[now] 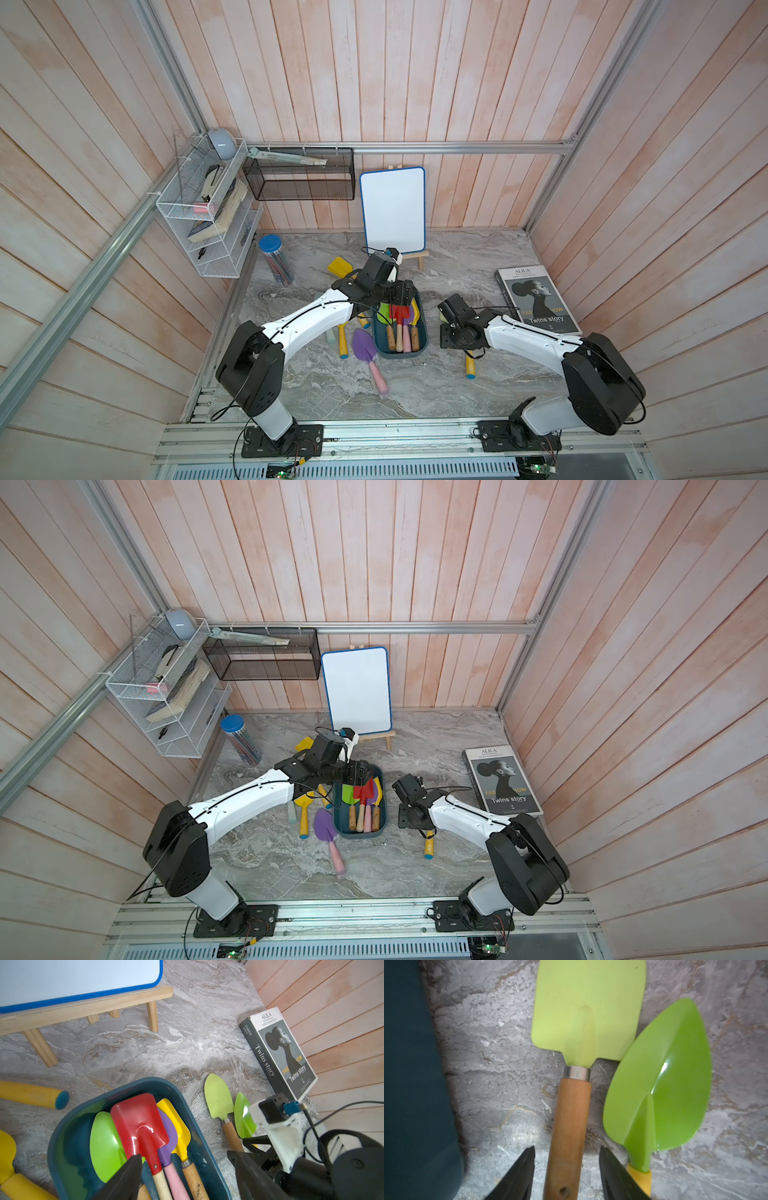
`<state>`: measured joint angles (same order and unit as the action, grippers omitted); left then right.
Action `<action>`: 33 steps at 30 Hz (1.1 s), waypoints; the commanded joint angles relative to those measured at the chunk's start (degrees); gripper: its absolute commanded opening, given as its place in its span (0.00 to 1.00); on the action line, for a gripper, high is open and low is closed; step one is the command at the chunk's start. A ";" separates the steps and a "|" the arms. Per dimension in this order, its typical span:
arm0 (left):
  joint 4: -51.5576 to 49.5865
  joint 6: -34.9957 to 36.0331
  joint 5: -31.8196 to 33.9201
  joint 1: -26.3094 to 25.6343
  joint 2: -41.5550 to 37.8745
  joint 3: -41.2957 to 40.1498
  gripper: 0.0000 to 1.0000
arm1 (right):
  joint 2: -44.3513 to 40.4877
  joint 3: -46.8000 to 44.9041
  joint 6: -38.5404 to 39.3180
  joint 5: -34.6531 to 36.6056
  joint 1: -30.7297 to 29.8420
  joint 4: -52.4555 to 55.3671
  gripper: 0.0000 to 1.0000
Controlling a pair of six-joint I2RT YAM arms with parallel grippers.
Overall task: Put the shovel into the storage box
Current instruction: Pick up the shovel from the center of the board.
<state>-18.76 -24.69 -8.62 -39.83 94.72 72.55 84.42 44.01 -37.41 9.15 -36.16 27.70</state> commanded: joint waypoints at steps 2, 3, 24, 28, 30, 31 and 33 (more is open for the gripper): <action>1.00 0.07 0.00 -0.24 -1.90 -0.92 0.75 | 1.31 -0.28 -0.90 0.78 0.39 -1.73 0.49; 0.94 0.09 0.09 -0.24 -1.86 -0.92 0.76 | 1.53 -0.20 -0.91 0.78 0.38 -1.91 0.47; 2.57 -1.09 -2.63 -0.20 -3.35 -2.78 0.76 | -6.40 -0.41 1.27 0.58 0.40 -2.54 0.00; 4.67 -2.59 -5.28 0.04 -3.56 -4.19 0.76 | -13.08 -0.90 3.70 -0.12 0.39 -3.67 0.00; 6.35 -3.64 -6.92 0.28 -3.57 -5.13 0.76 | -16.08 -1.02 4.93 -0.82 0.39 -4.38 0.00; 7.20 -4.23 -7.87 0.45 -3.57 -5.52 0.76 | -17.18 -1.03 5.63 -1.54 0.40 -4.79 0.00; 9.04 -5.33 -9.51 0.72 -3.50 -6.21 0.76 | -18.94 -1.12 6.69 -2.93 0.40 -5.35 0.00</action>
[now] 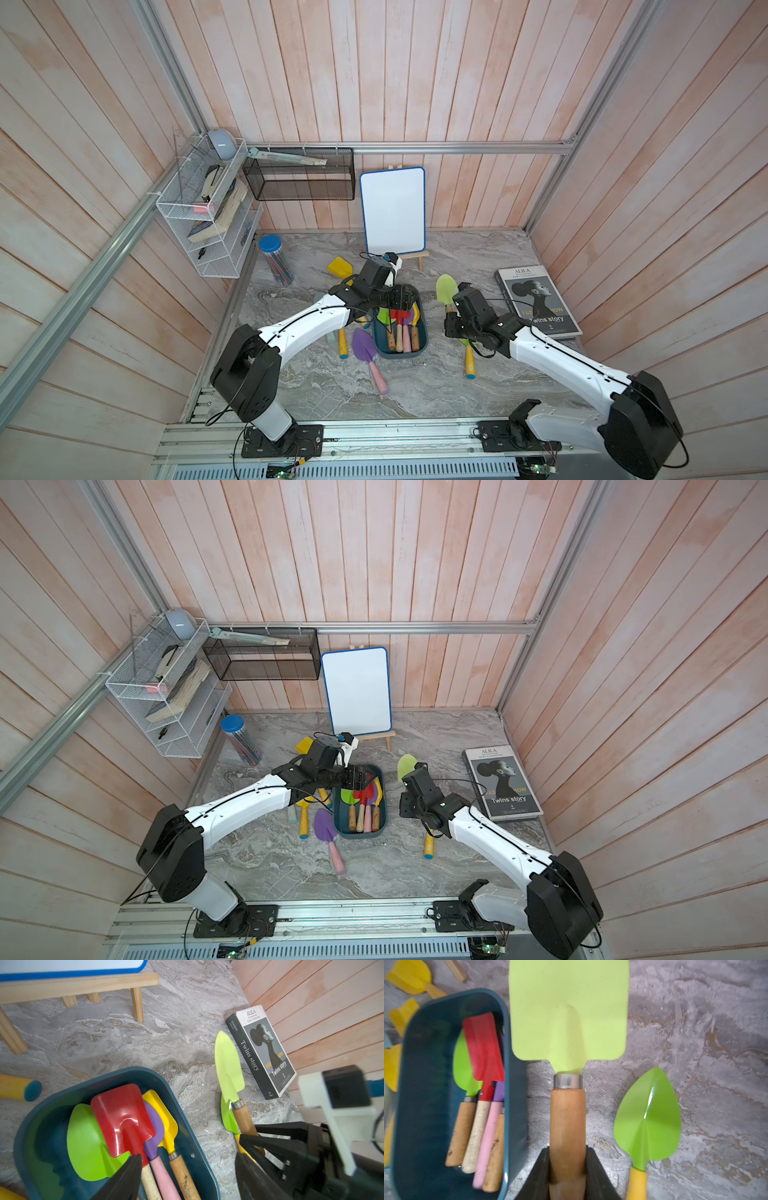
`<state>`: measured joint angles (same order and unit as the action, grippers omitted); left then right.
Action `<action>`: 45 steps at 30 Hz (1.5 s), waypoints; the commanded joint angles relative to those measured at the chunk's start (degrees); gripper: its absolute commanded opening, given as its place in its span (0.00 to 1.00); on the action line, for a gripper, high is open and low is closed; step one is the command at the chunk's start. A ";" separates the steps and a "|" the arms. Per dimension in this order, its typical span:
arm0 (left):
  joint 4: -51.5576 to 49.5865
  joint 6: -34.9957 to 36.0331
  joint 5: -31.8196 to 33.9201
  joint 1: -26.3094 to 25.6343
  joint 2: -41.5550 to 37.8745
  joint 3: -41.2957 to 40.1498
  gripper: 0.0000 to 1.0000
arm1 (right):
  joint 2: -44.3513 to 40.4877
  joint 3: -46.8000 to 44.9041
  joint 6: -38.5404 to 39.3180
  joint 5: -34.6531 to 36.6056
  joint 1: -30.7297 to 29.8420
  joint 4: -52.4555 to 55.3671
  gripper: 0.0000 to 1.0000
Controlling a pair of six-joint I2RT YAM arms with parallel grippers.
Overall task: Put the shovel into the storage box
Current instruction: Pick up the shovel from the center of the board, then place the shovel in the storage box.
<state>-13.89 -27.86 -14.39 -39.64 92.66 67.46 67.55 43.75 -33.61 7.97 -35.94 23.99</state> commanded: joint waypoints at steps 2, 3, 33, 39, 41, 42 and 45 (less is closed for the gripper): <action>5.65 -2.91 -4.98 0.61 -1.41 -1.53 0.75 | -2.99 -0.77 4.42 -3.79 0.13 -2.24 0.00; 6.42 -3.27 -5.58 0.65 -1.43 -1.63 0.75 | -3.17 -0.68 4.88 -4.67 0.13 -2.36 0.00; 20.37 -12.57 -13.90 3.51 7.29 -1.46 0.57 | 0.64 3.93 6.80 -7.97 -4.48 -4.93 0.00; 20.48 -13.01 -13.93 3.52 7.80 -1.58 0.44 | 1.70 5.07 7.06 -7.80 -5.19 -4.99 0.00; 20.52 -13.12 -13.84 3.54 7.71 -1.71 0.37 | 1.96 5.26 7.15 -7.84 -5.28 -5.02 0.00; 20.46 -13.10 -13.85 3.62 7.71 -1.65 0.33 | 2.06 5.30 7.15 -7.76 -5.28 -4.93 0.00; 20.40 -13.19 -13.84 3.69 7.56 -1.73 0.25 | 2.29 5.38 7.23 -7.66 -5.28 -5.00 0.00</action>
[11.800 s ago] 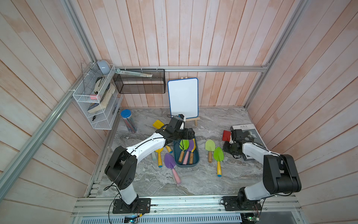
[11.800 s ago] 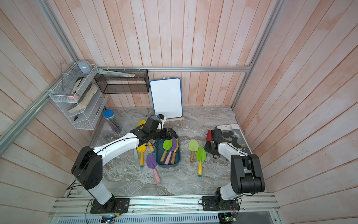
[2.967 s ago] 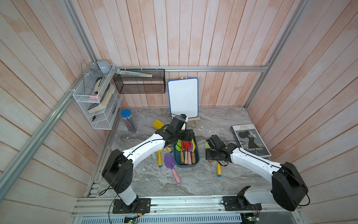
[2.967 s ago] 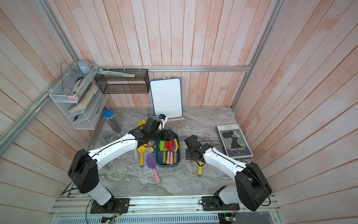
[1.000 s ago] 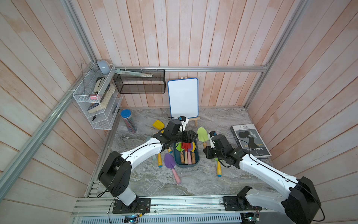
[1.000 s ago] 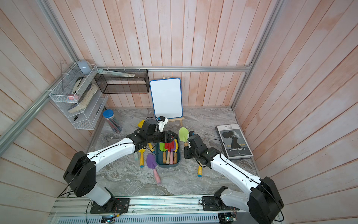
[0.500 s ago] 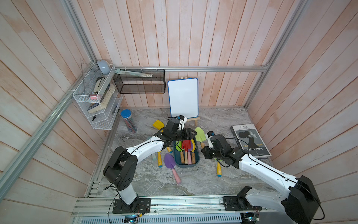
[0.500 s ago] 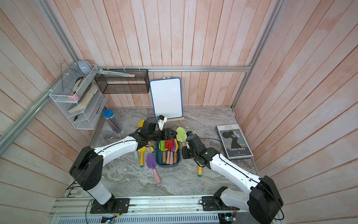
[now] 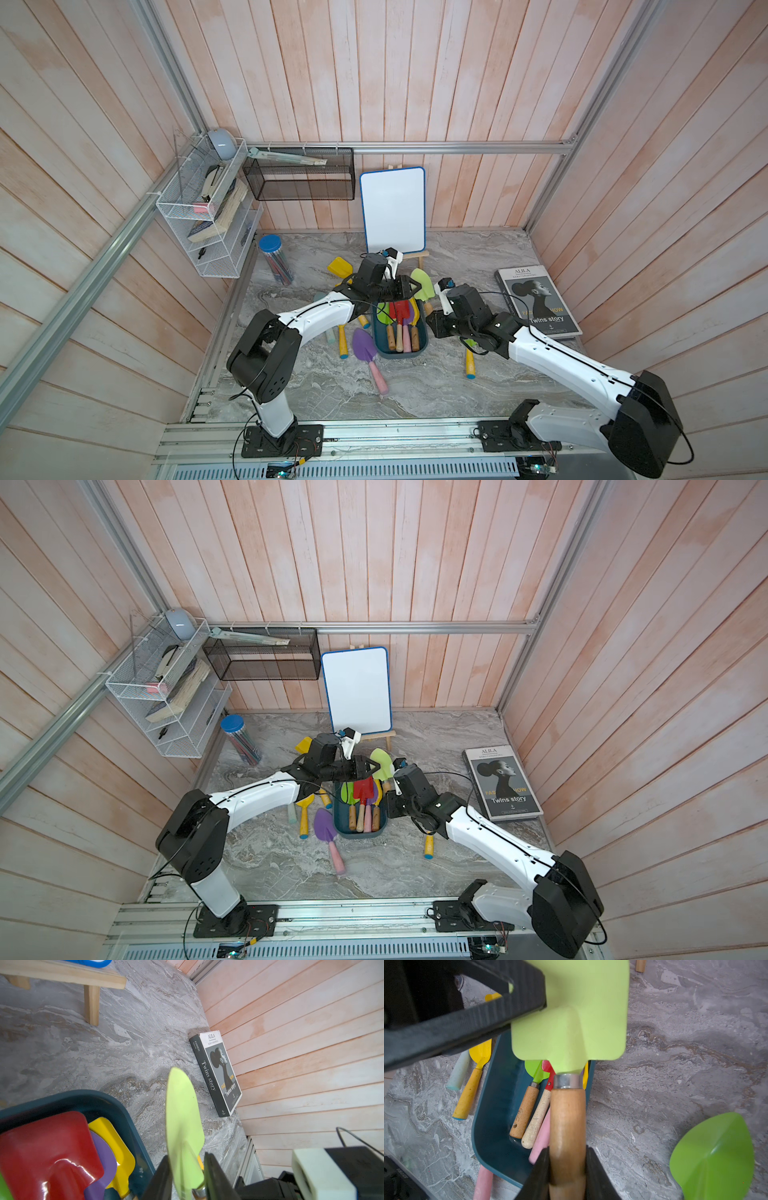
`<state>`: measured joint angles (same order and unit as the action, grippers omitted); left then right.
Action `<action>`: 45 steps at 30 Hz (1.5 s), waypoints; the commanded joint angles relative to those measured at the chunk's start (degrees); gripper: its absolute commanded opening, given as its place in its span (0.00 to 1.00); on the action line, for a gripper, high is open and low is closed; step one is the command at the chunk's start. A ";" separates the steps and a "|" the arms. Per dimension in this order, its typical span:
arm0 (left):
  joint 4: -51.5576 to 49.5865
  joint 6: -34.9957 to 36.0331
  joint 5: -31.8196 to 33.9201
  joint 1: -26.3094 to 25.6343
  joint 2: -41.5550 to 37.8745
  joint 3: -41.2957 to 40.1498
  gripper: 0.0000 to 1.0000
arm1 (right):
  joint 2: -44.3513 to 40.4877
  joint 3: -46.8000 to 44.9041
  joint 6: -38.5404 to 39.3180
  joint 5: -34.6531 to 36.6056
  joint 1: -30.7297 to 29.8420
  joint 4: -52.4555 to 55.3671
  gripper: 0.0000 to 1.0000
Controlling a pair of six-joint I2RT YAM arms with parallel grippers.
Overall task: Put the shovel into the storage box
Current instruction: Place the shovel in the storage box.
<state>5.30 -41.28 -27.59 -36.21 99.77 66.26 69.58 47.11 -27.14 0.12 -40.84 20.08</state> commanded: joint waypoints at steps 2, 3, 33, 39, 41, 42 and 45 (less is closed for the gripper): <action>1.04 0.15 -0.61 0.28 0.52 -0.63 0.22 | 0.29 1.94 0.71 0.34 -0.38 -1.09 0.00; 1.07 0.14 -0.50 0.27 0.45 -0.75 0.20 | 0.21 1.93 0.68 0.38 -0.38 -1.08 0.00; -5.56 5.02 -2.91 5.51 -5.18 -2.75 0.00 | -2.71 2.10 0.13 2.12 -0.38 1.02 0.50; -9.87 8.77 -1.82 5.97 -5.73 -3.56 0.00 | -2.11 2.10 0.07 1.91 -0.39 0.88 0.51; -10.48 9.55 -1.43 6.00 -5.68 -4.26 0.00 | -2.07 2.11 0.11 1.79 -0.38 0.84 0.51; -10.65 9.86 -1.11 6.01 -5.67 -4.40 0.00 | -2.08 2.11 0.14 1.80 -0.38 0.84 0.51; -11.28 10.95 0.90 6.06 -5.90 -5.15 0.00 | -2.07 2.10 0.05 1.77 -0.38 0.85 0.51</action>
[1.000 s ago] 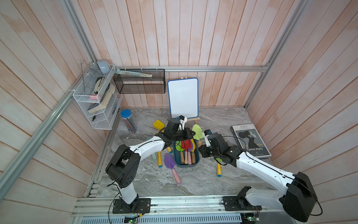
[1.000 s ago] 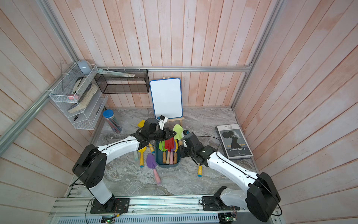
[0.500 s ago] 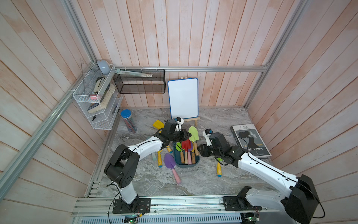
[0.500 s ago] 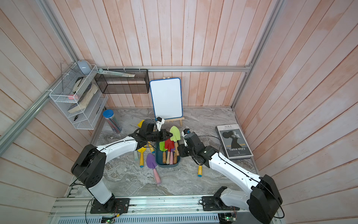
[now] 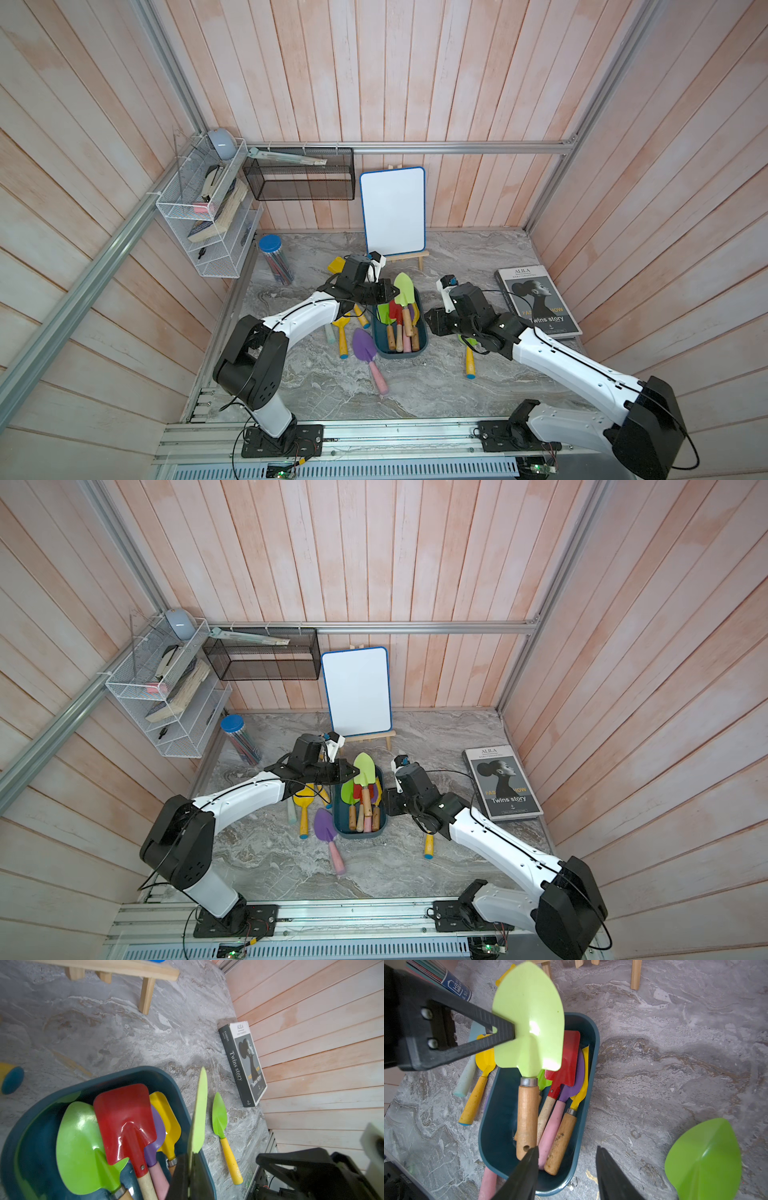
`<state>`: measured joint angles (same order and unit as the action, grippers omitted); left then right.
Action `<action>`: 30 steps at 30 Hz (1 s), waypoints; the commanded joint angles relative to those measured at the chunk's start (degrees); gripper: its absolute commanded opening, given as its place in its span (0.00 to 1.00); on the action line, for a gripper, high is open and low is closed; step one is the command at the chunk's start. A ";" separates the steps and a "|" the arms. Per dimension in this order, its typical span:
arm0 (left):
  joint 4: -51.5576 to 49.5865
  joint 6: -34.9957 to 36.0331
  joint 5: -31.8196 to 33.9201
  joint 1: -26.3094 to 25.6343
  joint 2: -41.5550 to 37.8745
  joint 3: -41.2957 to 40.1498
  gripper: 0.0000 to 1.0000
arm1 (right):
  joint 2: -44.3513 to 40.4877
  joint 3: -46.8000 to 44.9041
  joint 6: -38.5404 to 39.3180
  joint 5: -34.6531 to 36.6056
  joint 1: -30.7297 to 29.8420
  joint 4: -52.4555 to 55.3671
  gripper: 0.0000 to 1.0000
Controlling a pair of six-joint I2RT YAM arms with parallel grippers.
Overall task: Put the shovel into the storage box
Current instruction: Place the shovel in the storage box.
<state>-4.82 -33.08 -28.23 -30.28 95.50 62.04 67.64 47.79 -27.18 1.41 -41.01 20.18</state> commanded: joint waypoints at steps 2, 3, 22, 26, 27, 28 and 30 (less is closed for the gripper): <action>-1.80 3.81 3.18 0.17 -1.55 -1.08 0.00 | 0.00 1.50 0.11 0.44 -0.23 0.77 0.51; -2.07 4.18 3.91 0.14 -1.50 -1.05 0.00 | 0.04 1.51 0.11 0.43 -0.21 0.78 0.51; -2.48 7.33 9.87 0.13 1.49 -2.31 0.00 | 0.79 1.43 0.24 0.51 -0.21 0.91 0.51; -2.31 7.49 9.81 0.07 1.96 -2.56 0.00 | 0.85 1.43 0.37 0.52 -0.21 0.84 0.51; -2.20 7.50 9.78 0.05 2.04 -2.63 0.00 | 0.94 1.43 0.37 0.52 -0.21 0.89 0.51; -2.21 7.50 9.80 0.05 2.13 -2.78 0.00 | 0.99 1.49 0.37 0.52 -0.21 0.91 0.51; -2.21 7.61 9.86 0.05 2.27 -2.80 0.00 | 1.08 1.52 0.45 0.48 -0.21 0.89 0.50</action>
<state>-7.79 -26.61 -18.98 -30.28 96.90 59.88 68.14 47.81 -27.14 1.41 -41.01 20.21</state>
